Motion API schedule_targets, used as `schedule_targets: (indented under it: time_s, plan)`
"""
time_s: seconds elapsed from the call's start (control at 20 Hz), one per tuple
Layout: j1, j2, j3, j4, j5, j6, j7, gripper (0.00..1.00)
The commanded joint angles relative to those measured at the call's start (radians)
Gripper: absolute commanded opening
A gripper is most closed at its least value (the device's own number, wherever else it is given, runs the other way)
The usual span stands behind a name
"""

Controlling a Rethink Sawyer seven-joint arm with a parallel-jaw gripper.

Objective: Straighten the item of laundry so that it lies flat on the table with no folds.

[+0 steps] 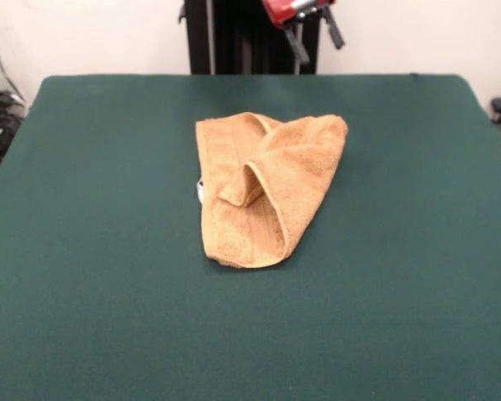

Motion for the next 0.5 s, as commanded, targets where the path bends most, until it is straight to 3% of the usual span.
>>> schedule_targets:
  time_s: [0.05, 0.25, 0.5]
  plan:
    - [0.048, 0.021, 0.227, -0.186, -0.118, 0.264, 0.304, 1.0]
    - [0.05, -0.005, 0.19, -0.184, -0.133, 0.301, 0.215, 1.0]
    - [0.065, -0.021, 0.127, -0.195, -0.092, 0.244, 0.07, 1.0]
